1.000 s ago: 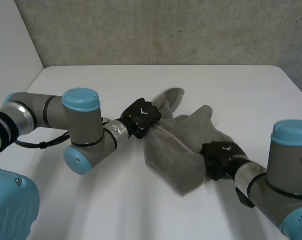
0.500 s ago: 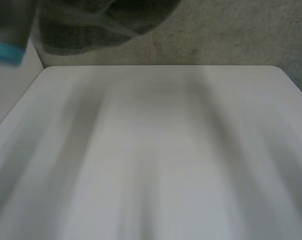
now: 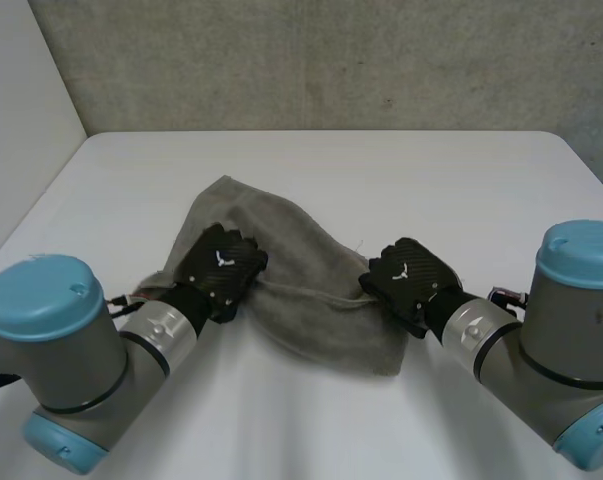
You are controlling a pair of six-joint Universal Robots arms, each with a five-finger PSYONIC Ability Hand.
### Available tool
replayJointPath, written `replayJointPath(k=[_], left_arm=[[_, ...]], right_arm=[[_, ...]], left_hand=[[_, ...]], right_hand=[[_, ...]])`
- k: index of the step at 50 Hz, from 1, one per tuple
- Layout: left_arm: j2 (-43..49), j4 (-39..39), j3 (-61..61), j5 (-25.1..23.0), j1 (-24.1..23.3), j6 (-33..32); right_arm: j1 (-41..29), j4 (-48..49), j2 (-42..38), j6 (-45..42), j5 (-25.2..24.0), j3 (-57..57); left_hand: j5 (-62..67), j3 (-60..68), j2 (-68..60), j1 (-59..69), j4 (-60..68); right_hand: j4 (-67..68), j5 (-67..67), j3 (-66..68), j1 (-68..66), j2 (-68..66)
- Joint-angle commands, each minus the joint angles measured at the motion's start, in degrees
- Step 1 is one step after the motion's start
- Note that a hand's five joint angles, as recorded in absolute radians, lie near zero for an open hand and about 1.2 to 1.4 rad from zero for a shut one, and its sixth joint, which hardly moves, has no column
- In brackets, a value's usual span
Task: Fold the towel.
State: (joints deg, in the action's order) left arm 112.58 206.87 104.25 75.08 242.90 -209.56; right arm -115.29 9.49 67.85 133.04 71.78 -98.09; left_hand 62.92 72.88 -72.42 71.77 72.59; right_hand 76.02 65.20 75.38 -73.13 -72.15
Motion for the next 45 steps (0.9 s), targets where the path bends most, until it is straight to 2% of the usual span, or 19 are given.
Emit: replayJointPath(k=[1, 2, 3, 4, 9, 14, 26, 28, 31, 33, 36, 45], left_arm=[[0.19, -0.68, -1.06, 0.42, 0.38, 0.47], [0.19, -0.68, -1.07, 0.42, 0.38, 0.47], [-0.08, -0.68, -1.07, 0.42, 0.55, 0.47], [-0.25, -0.68, -1.15, 0.42, 0.64, 0.47], [-0.78, -0.68, -1.15, 0.42, 0.64, 0.38], [-1.31, -0.68, -1.42, 0.42, 1.17, 0.21], [-0.34, -0.68, -4.32, 0.33, 4.51, 0.12], [1.23, -0.94, -6.24, -0.11, 5.91, 0.12], [2.38, -1.3, -7.22, -0.28, 6.71, 0.12], [4.57, -2.96, -9.49, -0.37, 7.93, 0.2], [6.59, -5.76, -11.69, -0.63, 8.38, 0.29], [8.36, -12.46, -12.49, -5.03, 9.61, 0.56]], right_arm=[[-0.28, 0.01, -0.09, 0.64, 3.81, 0.88], [-0.28, 0.01, -0.09, 0.64, 3.81, 0.88], [-0.46, 0.01, 0.09, 0.99, 3.98, 0.97], [-0.54, -0.08, 0.09, 1.6, 3.99, 1.06], [-0.63, -0.61, 0.61, 6.07, 4.25, 1.15], [-0.55, -3.94, 0.97, 14.42, 4.16, 1.32], [0.33, -10.54, 0.97, 23.58, 4.25, 1.94], [0.33, -11.94, 1.06, 25.94, 4.16, 1.76], [0.42, -12.12, 1.14, 26.92, 4.16, 1.41], [0.6, -12.12, 2.72, 27.53, 4.07, 0.62], [0.6, -12.04, 4.91, 27.62, 3.9, -0.52], [2.0, -10.89, 5.71, 27.98, 4.25, -2.46]], left_hand=[[-19.73, -19.69, 19.23, -18.58, -19.4], [-19.81, -19.77, 19.31, -18.67, -19.48], [-28.14, -28.1, 27.64, -26.99, -27.81], [-33.88, -33.85, 33.38, -32.74, -33.55], [-44.86, -44.82, 44.35, -43.71, -44.52], [-46.55, -46.51, 46.05, -45.4, -46.22], [-50.26, -50.22, 49.76, -49.11, -49.93], [-50.93, -50.89, 50.43, -49.78, -50.6], [-51.1, -51.06, 50.6, -49.95, -50.77], [-51.1, -51.06, 50.6, -49.95, -50.77], [-51.1, -51.06, 50.6, -49.95, -50.77], [-50.26, -50.22, 49.76, -49.11, -49.93]], right_hand=[[-21.41, -20.59, -20.77, 18.52, 17.54], [-21.53, -20.71, -20.88, 18.63, 17.65], [-31.35, -30.53, -30.71, 28.46, 27.48], [-34.95, -34.13, -34.31, 32.05, 31.07], [-35.49, -34.67, -34.85, 32.6, 31.62], [-35.32, -34.5, -34.68, 32.43, 31.45], [-32.97, -32.15, -32.32, 30.07, 29.09], [-23.44, -22.63, -22.8, 20.55, 19.57], [-17.83, -17.01, -17.19, 14.93, 13.95], [-4.61, -3.79, -3.96, 1.71, 0.73], [3.49, 4.31, 4.14, -6.39, -7.37], [3.98, 4.8, 4.62, -6.87, -7.85]])
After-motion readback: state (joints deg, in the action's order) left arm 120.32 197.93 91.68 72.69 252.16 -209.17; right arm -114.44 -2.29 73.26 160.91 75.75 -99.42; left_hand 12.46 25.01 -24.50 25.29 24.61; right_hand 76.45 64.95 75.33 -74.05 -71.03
